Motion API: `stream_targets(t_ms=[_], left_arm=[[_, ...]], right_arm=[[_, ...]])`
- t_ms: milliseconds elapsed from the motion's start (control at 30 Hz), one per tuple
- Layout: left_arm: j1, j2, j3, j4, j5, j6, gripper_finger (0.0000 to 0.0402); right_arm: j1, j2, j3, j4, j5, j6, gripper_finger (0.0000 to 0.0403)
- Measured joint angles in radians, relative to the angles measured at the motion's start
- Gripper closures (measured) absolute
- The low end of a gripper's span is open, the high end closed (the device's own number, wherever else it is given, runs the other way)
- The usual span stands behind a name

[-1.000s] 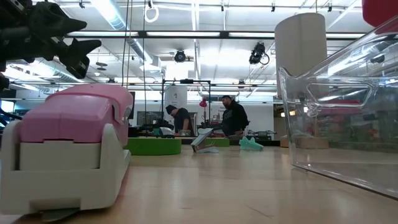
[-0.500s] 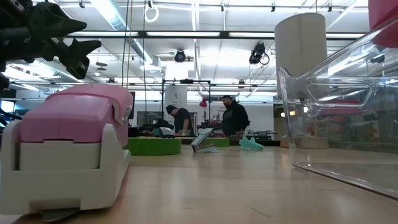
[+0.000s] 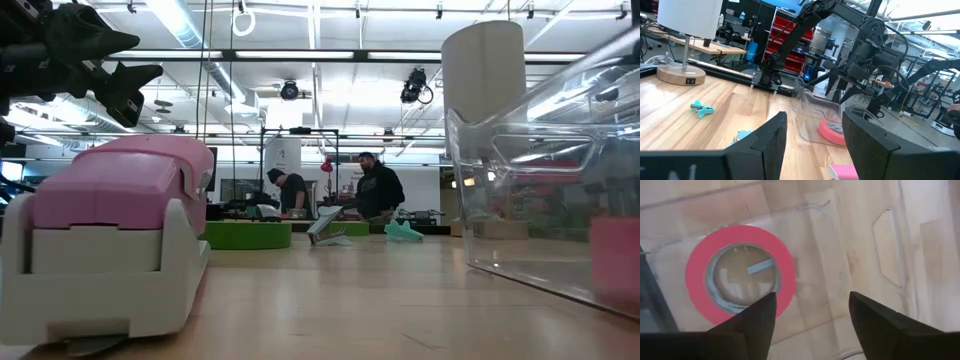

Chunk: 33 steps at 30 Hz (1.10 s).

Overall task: Pick and place Stapler, Stapler remover, tape
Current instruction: Put the top green tape into the left transparent bin

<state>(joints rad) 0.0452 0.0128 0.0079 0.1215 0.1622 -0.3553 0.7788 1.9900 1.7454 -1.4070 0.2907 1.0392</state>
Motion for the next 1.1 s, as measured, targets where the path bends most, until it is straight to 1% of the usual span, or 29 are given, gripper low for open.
stream_targets(t_ms=[167, 367, 467, 533, 700, 833, 900, 1000, 1100], left_arm=[[0.000, 0.000, 0.000, 0.000, 0.000, 0.000, 0.0207], [0.000, 0.000, 0.000, 0.000, 0.000, 0.000, 0.0207], [0.000, 0.000, 0.000, 0.003, 0.000, 0.000, 0.0207], [0.000, 0.000, 0.000, 0.004, 0.000, 0.000, 0.0207], [0.000, 0.000, 0.000, 0.042, -0.002, 0.000, 0.0207], [0.000, 0.000, 0.000, 0.044, -0.005, 0.001, 0.0207], [0.000, 0.000, 0.000, 0.044, -0.013, 0.002, 0.0207], [0.000, 0.000, 0.000, 0.044, -0.032, 0.013, 0.0207], [0.000, 0.000, 0.000, 0.044, -0.072, 0.049, 0.0207]], right_arm=[[-0.006, -0.016, 0.000, -0.063, 0.062, -0.008, 0.0166], [-0.067, -0.042, 0.000, -0.128, 0.258, -0.009, 0.0195], [-0.149, -0.042, 0.006, -0.166, 0.276, -0.062, 0.0209], [-0.219, -0.042, 0.006, -0.159, 0.288, -0.157, 0.0216], [-0.411, -0.050, 0.007, -0.102, 0.360, -0.354, 0.0225], [-0.565, -0.055, 0.007, 0.022, 0.350, -0.564, 0.0225], [-0.634, -0.055, 0.007, 0.109, 0.325, -0.674, 0.0225], [-0.736, -0.055, 0.007, 0.268, 0.249, -0.831, 0.0225], [-0.829, -0.055, 0.007, 0.426, 0.156, -0.929, 0.0225]])
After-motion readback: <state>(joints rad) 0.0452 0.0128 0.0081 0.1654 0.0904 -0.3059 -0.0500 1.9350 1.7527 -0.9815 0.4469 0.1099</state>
